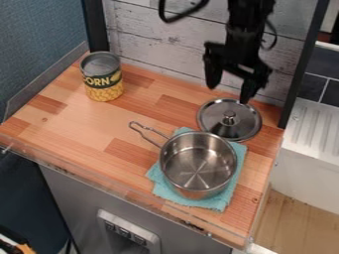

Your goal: Take the lid to the upper side of the table

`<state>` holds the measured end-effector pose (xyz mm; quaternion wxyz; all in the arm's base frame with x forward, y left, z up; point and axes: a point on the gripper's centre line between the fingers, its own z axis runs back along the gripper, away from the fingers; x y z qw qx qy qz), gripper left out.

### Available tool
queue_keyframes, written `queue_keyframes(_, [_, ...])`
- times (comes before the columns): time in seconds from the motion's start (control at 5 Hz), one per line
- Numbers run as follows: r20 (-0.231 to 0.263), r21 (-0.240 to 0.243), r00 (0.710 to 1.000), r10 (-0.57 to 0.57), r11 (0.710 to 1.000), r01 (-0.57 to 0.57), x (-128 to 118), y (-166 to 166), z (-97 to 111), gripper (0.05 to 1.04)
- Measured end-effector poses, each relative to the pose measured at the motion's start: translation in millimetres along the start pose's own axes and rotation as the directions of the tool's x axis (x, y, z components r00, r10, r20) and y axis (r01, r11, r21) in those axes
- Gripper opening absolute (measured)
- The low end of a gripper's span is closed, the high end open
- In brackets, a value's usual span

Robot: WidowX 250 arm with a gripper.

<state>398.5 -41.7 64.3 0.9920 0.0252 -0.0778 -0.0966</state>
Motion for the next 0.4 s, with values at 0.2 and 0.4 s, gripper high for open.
queue_keyframes(0.2, [-0.007,0.009,0.999,0.05,0.999,-0.05,-16.8,6.1,28.3,1.007])
queue_keyframes(0.4, [-0.059,0.014,0.994,0.093,0.996,-0.092,-31.1,14.4,31.6,1.001])
